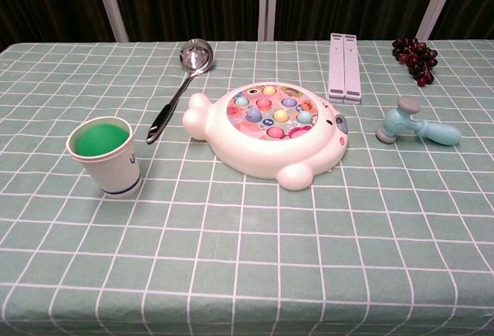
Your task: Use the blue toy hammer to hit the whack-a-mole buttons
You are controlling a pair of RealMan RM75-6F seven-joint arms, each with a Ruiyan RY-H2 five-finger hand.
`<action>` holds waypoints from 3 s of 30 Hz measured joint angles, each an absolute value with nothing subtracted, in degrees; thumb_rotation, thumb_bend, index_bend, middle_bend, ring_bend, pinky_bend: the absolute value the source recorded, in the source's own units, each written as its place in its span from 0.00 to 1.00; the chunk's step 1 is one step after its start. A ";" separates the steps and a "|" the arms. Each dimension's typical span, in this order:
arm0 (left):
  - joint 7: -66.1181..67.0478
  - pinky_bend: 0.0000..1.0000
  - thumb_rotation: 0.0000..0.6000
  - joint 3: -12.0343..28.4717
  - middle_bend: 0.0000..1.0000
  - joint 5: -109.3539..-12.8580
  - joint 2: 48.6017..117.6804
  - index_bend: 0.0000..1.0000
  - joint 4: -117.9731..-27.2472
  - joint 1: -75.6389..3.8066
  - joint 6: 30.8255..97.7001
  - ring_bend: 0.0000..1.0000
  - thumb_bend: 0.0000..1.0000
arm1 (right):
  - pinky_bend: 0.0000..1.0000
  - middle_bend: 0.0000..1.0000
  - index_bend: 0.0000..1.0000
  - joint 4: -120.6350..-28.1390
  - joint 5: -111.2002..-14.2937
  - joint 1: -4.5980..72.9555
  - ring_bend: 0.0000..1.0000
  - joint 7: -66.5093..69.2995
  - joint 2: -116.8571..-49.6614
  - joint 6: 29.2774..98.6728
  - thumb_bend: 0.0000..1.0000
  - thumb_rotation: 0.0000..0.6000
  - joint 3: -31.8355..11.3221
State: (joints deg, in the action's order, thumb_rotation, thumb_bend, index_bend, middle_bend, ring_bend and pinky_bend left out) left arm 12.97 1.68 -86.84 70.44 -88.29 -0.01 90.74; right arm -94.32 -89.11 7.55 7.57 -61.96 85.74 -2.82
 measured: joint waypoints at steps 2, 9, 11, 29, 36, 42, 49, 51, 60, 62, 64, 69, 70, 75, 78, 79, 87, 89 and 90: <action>12.99 0.00 1.00 1.59 0.15 -86.70 70.58 0.19 -88.18 0.07 90.67 0.07 0.00 | 0.04 0.08 0.00 -94.46 -89.25 7.62 0.00 7.71 -61.87 85.46 0.22 1.00 -2.75; 12.95 0.00 1.00 1.24 0.15 -86.48 70.31 0.19 -88.51 0.33 90.40 0.07 0.00 | 0.13 0.10 0.00 -95.54 -89.15 8.79 0.01 7.29 -61.11 82.66 0.23 1.00 -2.73; 12.75 0.00 1.00 1.25 0.15 -86.51 70.28 0.19 -88.46 0.37 90.49 0.07 0.00 | 0.18 0.13 0.00 -95.98 -88.49 9.55 0.04 6.65 -61.15 81.19 0.23 1.00 -3.05; 10.74 0.00 1.00 1.31 0.15 -85.42 70.71 0.19 -86.83 -0.01 88.78 0.07 0.00 | 0.24 0.28 0.27 -87.88 -65.23 27.00 0.13 -11.81 -76.73 56.42 0.13 1.00 -10.70; 9.89 0.00 1.00 1.21 0.15 -84.86 70.88 0.19 -85.95 0.08 88.24 0.07 0.00 | 0.24 0.32 0.32 -82.35 -60.80 30.64 0.15 -12.72 -81.91 53.00 0.17 1.00 -12.03; 9.21 0.01 1.00 1.13 0.15 -84.93 71.19 0.19 -85.19 -0.01 88.01 0.07 0.00 | 0.25 0.34 0.34 -80.16 -59.07 31.87 0.17 -12.59 -83.95 51.74 0.20 1.00 -12.07; 8.48 0.00 1.00 1.07 0.15 -84.99 71.42 0.19 -84.35 0.01 87.98 0.07 0.00 | 0.30 0.36 0.37 -77.57 -57.85 32.90 0.22 -12.49 -85.93 51.04 0.23 1.00 -11.96; 8.21 0.00 1.00 1.05 0.15 -84.95 71.48 0.19 -84.21 0.07 88.00 0.07 0.00 | 0.31 0.37 0.37 -76.79 -57.64 33.10 0.23 -12.28 -86.45 50.85 0.24 1.00 -11.87; 7.96 0.00 1.00 1.01 0.15 -84.82 71.43 0.19 -83.96 0.24 88.04 0.07 0.00 | 0.36 0.41 0.38 -74.56 -58.07 33.31 0.27 -9.96 -87.69 50.22 0.26 1.00 -11.34; 8.01 0.00 1.00 1.00 0.15 -84.84 71.38 0.19 -83.98 0.22 88.02 0.07 0.00 | 0.37 0.42 0.38 -74.27 -58.38 33.31 0.28 -9.44 -87.88 50.17 0.26 1.00 -11.24; 8.02 0.00 1.00 1.01 0.15 -84.78 71.37 0.19 -83.99 0.23 87.98 0.07 0.00 | 0.37 0.42 0.38 -73.92 -58.83 33.28 0.29 -8.81 -88.06 50.17 0.26 1.00 -11.11; 7.99 0.01 1.00 0.96 0.15 -84.69 71.34 0.19 -84.03 0.29 87.90 0.07 0.00 | 0.39 0.43 0.38 -73.65 -59.95 33.22 0.31 -7.49 -88.06 50.27 0.26 1.00 -10.93; 7.96 0.01 1.00 0.95 0.15 -84.67 71.34 0.19 -84.02 0.31 87.90 0.07 0.00 | 0.39 0.43 0.38 -73.68 -60.13 33.19 0.32 -7.31 -88.01 50.32 0.26 1.00 -10.90; 7.84 0.00 1.00 0.92 0.15 -84.58 71.41 0.19 -83.90 0.39 87.87 0.07 0.00 | 0.40 0.44 0.39 -73.63 -60.23 33.25 0.34 -7.19 -87.89 50.17 0.27 1.00 -10.73; 7.76 0.00 1.00 0.89 0.15 -84.55 71.44 0.19 -83.81 0.43 87.85 0.07 0.00 | 0.41 0.45 0.40 -73.60 -60.09 33.31 0.35 -7.13 -88.00 50.11 0.30 1.00 -10.73; 7.70 0.00 1.00 0.88 0.15 -84.52 71.45 0.19 -83.77 0.43 87.80 0.07 0.00 | 0.41 0.45 0.40 -73.60 -60.09 33.31 0.35 -7.08 -88.00 50.08 0.31 1.00 -10.72; 7.84 0.00 1.00 0.84 0.15 -84.61 71.47 0.19 -83.72 0.44 87.82 0.07 0.00 | 0.42 0.47 0.42 -73.57 -60.03 33.37 0.36 -6.75 -87.86 49.87 0.36 1.00 -10.65; 7.90 0.00 1.00 0.83 0.15 -84.57 71.43 0.19 -83.79 0.44 87.76 0.07 0.00 | 0.43 0.47 0.42 -73.59 -60.20 33.33 0.37 -6.62 -87.85 50.05 0.36 1.00 -10.65; 7.93 0.00 1.00 0.84 0.15 -84.55 71.42 0.19 -83.81 0.44 87.73 0.07 0.00 | 0.43 0.47 0.43 -73.60 -60.39 33.30 0.37 -6.46 -87.84 50.19 0.36 1.00 -10.65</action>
